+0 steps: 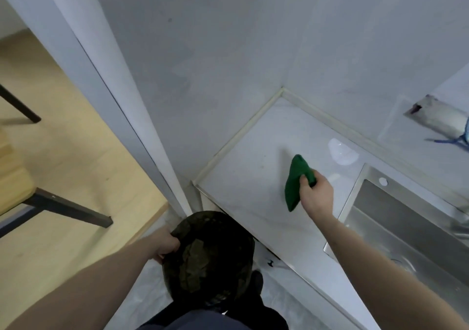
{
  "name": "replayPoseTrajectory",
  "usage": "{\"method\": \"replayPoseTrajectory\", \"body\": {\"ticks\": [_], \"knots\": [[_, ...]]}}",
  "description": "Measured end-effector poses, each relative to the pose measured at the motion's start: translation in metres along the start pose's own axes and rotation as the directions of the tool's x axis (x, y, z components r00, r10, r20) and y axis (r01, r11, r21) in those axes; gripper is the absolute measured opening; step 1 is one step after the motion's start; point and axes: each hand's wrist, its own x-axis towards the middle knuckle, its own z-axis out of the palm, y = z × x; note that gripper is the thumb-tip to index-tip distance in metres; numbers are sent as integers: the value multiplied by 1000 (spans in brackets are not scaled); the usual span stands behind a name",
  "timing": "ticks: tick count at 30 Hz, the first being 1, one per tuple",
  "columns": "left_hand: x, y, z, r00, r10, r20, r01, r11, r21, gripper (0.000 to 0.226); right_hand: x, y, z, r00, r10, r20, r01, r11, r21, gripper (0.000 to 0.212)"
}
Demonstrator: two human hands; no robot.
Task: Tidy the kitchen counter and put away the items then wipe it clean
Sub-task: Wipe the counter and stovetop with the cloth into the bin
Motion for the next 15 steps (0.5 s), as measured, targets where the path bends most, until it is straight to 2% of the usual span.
{"method": "replayPoseTrajectory", "body": {"ticks": [4,6,10,15], "knots": [[7,-3,1,998,-23,-53,23,1000,-1,28,47,14,15,999,-11,43,22,966,-257,41],[12,-5,3,997,-33,-71,33,999,2,29,65,20,27,993,7,116,33,938,-345,45],[19,-8,7,996,-41,-83,41,999,2,28,78,27,61,941,50,333,96,909,-406,55],[27,-10,5,997,-37,-69,37,999,1,30,71,33,80,947,34,321,111,900,-422,54]]}}
